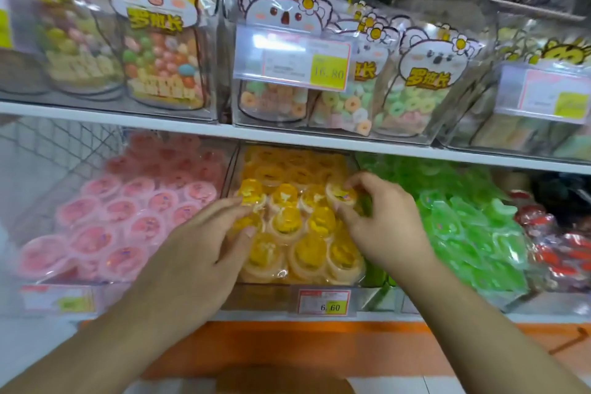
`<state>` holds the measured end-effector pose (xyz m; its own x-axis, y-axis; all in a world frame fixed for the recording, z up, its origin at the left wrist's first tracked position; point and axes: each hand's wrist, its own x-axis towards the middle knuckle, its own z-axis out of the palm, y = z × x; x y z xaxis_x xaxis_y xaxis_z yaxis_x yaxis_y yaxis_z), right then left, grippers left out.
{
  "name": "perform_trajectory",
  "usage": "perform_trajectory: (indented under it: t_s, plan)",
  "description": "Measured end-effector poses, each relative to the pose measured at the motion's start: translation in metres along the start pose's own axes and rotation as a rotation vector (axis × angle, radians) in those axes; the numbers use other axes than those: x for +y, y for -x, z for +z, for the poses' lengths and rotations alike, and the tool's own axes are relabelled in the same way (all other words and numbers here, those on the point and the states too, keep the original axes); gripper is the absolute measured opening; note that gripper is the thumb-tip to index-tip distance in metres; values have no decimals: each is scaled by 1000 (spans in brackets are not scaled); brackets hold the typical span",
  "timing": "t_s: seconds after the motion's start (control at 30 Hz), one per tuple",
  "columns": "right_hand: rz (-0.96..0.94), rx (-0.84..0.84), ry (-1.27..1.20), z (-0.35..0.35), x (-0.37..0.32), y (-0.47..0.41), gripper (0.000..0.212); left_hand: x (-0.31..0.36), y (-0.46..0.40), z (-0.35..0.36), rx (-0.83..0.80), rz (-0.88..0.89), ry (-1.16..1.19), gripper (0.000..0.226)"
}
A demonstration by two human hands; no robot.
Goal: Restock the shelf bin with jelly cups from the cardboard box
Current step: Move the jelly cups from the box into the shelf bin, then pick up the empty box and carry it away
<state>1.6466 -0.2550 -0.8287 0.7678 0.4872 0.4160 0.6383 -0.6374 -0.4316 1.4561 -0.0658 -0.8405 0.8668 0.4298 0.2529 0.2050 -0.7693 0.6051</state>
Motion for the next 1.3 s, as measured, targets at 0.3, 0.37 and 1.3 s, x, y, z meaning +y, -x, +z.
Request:
perform_trajectory:
  t_s: [0.3, 0.37, 1.3]
  plan:
    - [-23, -71, 25, 9, 5, 5, 21, -8, 2, 5, -44, 3, -23, 54]
    - [-31, -90, 28, 8, 6, 6, 22, -8, 2, 6, -45, 8, -30, 54]
    - [246, -472, -32, 7, 16, 229, 40, -38, 163, 77, -369, -214, 99, 34]
